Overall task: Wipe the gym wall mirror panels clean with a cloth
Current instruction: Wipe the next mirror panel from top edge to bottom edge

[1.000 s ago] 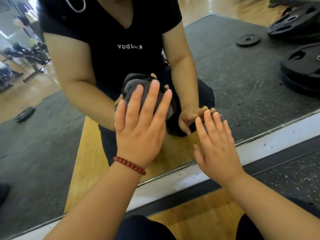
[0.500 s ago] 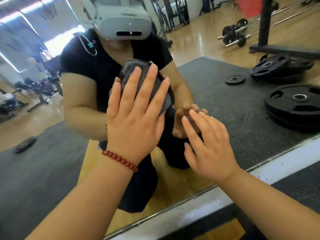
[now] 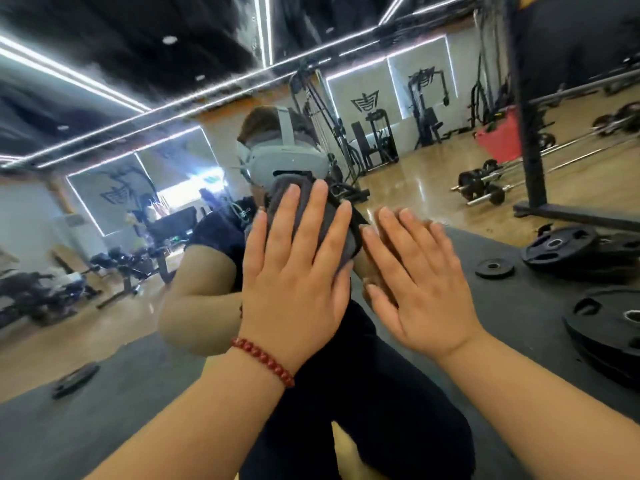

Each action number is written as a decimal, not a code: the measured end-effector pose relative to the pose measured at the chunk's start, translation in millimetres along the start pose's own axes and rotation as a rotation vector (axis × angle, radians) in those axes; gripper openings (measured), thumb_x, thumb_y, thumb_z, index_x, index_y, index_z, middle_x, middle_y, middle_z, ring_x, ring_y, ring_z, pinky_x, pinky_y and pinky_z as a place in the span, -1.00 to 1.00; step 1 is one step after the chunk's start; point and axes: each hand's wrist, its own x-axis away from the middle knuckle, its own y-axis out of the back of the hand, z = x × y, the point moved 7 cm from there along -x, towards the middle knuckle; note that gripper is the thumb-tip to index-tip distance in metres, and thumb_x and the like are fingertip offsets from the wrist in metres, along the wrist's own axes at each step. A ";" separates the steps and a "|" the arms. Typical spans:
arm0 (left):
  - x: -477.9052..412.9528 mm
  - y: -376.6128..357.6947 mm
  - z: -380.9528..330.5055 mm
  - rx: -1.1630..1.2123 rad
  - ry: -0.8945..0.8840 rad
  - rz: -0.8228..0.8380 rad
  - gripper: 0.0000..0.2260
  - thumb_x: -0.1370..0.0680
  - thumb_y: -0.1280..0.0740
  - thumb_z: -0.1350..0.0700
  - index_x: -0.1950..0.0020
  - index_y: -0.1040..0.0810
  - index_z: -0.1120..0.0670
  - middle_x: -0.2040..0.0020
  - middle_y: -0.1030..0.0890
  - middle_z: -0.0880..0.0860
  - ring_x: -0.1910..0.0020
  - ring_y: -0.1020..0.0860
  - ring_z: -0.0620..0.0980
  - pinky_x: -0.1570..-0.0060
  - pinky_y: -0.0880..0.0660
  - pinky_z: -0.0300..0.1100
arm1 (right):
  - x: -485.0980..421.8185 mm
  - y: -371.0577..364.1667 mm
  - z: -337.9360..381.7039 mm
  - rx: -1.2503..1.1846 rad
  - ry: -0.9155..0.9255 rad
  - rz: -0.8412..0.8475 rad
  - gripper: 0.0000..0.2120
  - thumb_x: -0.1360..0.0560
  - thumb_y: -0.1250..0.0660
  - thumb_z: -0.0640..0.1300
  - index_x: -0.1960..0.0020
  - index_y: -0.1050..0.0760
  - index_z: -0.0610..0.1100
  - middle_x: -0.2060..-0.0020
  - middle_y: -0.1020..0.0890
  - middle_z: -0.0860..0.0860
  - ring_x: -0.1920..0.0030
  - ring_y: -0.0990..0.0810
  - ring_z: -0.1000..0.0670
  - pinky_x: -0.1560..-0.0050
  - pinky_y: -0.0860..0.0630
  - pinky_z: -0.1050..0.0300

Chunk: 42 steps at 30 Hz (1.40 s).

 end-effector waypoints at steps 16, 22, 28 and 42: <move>-30.5 17.0 28.5 -0.054 0.002 0.046 -0.46 -0.61 -0.10 -0.13 -0.57 -0.27 0.03 -0.59 -0.18 0.12 -0.57 -0.09 0.15 -0.53 0.05 0.11 | -15.8 20.6 -2.0 -0.161 -0.071 0.064 -0.36 -0.55 -0.20 0.03 -0.57 -0.12 -0.08 -0.56 -0.18 -0.02 -0.58 -0.11 -0.04 -0.56 -0.03 -0.08; -60.6 23.1 57.9 -0.103 -0.125 0.036 -0.49 -0.59 -0.12 -0.11 -0.54 -0.32 -0.01 -0.56 -0.25 0.08 -0.55 -0.18 0.12 -0.49 -0.12 0.16 | -129.8 33.1 -22.5 -0.100 0.075 -0.056 -0.43 -0.58 -0.15 -0.01 -0.54 -0.22 -0.17 -0.53 -0.28 -0.10 -0.55 -0.18 -0.09 -0.56 -0.05 -0.07; -109.3 41.6 82.1 -0.081 0.034 -0.040 -0.47 -0.56 -0.12 -0.13 -0.51 -0.39 0.02 -0.54 -0.29 0.11 -0.55 -0.16 0.14 -0.48 -0.06 0.16 | -208.2 17.4 -27.9 -0.024 0.109 -0.035 -0.40 -0.60 -0.09 0.07 -0.57 -0.20 -0.19 -0.55 -0.23 -0.11 -0.56 -0.15 -0.08 -0.52 -0.09 -0.10; -152.7 53.9 116.7 -0.094 -0.097 0.012 -0.47 -0.57 -0.09 -0.16 -0.50 -0.38 -0.01 -0.53 -0.33 0.08 -0.53 -0.23 0.14 -0.49 -0.08 0.09 | -213.1 21.1 -29.3 -0.079 0.079 -0.026 -0.40 -0.56 -0.12 0.07 -0.54 -0.26 -0.13 -0.53 -0.28 -0.05 -0.53 -0.20 -0.03 -0.52 0.03 0.08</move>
